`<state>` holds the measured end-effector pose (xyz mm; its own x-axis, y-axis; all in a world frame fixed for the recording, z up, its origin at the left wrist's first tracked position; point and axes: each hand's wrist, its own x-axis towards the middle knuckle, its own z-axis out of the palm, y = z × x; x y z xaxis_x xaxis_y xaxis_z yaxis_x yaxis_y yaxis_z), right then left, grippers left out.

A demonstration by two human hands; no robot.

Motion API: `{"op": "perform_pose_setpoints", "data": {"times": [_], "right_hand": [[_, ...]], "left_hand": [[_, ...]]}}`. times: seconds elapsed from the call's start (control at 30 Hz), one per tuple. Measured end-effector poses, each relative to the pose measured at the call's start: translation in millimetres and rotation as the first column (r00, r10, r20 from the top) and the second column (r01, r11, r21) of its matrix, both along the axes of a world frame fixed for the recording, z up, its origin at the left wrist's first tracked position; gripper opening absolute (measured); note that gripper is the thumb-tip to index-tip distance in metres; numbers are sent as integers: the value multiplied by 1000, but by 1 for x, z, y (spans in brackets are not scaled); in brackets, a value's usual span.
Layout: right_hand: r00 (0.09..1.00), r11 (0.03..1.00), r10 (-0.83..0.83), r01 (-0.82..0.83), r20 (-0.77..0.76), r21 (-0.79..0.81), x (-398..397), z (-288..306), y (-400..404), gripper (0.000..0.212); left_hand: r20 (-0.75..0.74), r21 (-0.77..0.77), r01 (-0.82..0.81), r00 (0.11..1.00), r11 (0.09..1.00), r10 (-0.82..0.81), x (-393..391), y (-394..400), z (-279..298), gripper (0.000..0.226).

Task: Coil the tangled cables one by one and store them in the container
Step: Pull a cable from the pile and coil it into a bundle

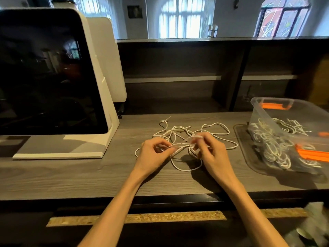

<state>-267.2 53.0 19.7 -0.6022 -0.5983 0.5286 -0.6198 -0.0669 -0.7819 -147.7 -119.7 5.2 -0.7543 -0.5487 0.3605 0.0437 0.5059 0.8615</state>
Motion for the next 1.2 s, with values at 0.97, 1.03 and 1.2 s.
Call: {"op": "perform_pose_setpoints", "data": {"times": [0.97, 1.03, 1.2], "right_hand": [[917, 869, 226, -37, -329, 494, 20, 34, -50, 77], [903, 823, 226, 24, -366, 568, 15, 31, -62, 79], [793, 755, 287, 158, -537, 637, 9, 20, -78, 38]], "left_hand": [[-335, 214, -24, 937, 977, 96, 16, 18, 51, 26], [-296, 235, -131, 934, 963, 200, 17, 9, 48, 24], [27, 20, -358, 933, 933, 358, 25, -22, 26, 48]]}}
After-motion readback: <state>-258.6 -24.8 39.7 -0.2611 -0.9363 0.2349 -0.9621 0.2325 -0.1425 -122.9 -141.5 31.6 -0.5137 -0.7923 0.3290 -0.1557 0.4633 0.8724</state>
